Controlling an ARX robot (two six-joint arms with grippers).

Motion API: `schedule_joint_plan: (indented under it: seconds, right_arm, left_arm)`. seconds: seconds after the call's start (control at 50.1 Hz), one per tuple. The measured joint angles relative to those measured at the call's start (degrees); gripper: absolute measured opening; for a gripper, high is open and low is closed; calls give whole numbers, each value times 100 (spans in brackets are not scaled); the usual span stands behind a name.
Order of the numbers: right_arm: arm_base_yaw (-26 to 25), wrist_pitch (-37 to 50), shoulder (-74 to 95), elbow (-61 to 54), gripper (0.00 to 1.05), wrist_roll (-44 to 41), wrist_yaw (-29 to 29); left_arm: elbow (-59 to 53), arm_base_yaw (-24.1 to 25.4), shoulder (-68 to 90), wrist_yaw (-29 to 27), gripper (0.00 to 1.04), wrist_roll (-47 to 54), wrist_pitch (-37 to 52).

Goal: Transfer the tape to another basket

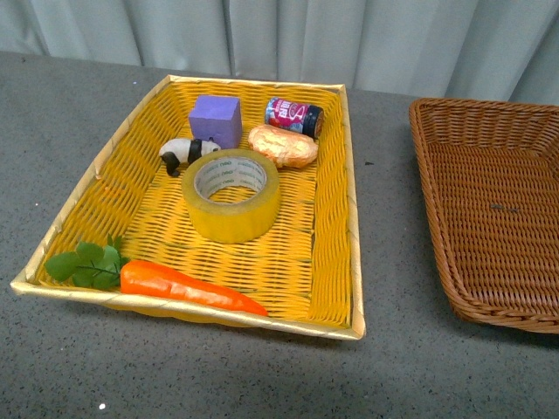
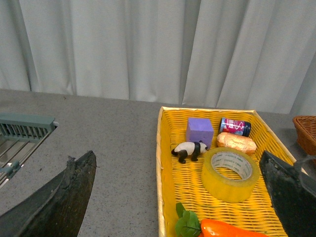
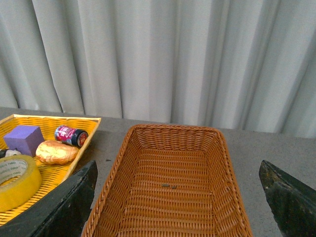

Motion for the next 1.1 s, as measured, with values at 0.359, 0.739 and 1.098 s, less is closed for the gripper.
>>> schedule_joint_plan:
  seconds: [0.359,0.739,1.098]
  right_arm:
    - [0,0,0,0,96,0,0]
    - [0,0,0,0,96,0,0]
    - [0,0,0,0,96,0,0]
  left_arm:
    - [0,0,0,0,98,0,0]
    - [0,0,0,0,98,0,0]
    - [0,0,0,0,98,0,0]
